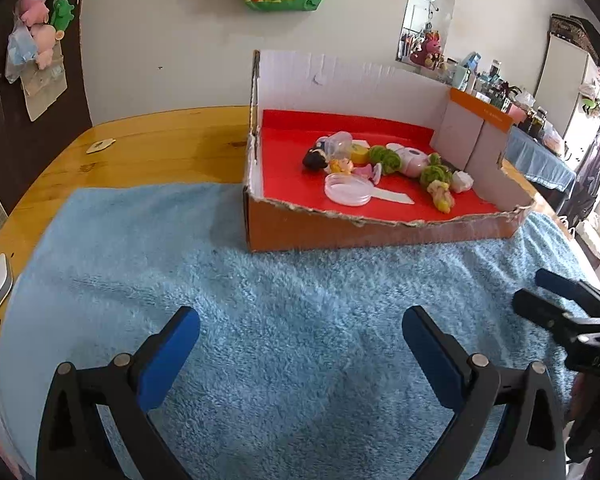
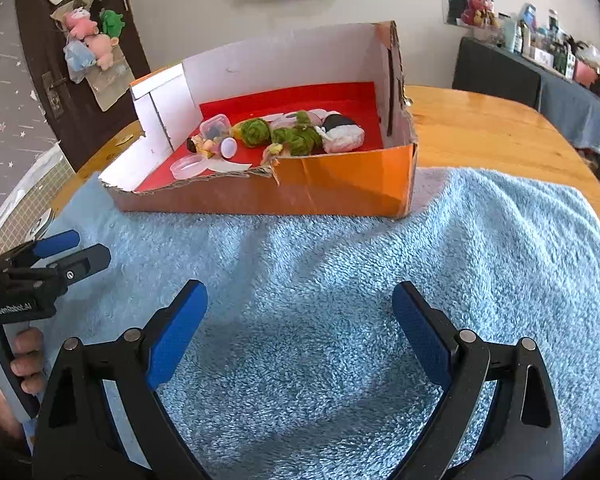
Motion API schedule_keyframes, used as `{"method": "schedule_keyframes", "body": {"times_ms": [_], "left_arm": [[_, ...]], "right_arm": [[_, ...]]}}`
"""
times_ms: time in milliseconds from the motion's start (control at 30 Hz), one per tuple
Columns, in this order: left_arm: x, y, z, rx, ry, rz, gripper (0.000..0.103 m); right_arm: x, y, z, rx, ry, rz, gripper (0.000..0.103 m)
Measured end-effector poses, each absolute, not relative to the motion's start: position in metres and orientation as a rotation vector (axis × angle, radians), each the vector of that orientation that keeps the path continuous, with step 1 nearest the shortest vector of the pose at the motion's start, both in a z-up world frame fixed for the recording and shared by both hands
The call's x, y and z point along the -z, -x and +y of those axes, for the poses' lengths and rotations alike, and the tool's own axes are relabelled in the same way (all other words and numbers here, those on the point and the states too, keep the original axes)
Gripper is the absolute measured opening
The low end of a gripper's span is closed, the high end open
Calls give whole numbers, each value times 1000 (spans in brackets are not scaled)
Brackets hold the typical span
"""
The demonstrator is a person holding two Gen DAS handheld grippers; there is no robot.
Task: Organize objects
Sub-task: 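Withdraw both grippers out of the box over the towel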
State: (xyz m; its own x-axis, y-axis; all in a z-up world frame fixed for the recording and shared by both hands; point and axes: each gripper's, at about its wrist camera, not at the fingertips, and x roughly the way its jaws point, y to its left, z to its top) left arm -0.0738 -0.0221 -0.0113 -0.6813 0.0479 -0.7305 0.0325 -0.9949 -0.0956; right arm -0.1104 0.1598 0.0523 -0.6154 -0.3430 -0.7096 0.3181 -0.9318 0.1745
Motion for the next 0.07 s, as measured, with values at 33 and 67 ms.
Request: {"method": "schedule_keyframes", "body": {"times_ms": [33, 67], "left_arm": [[13, 75, -23, -2872, 1258, -153, 103], [15, 76, -24, -2871, 1270, -153, 103]], "right_arm": [[-52, 111, 161, 2533, -1125, -51, 95], [-51, 111, 161, 2530, -1130, -57, 95]]}}
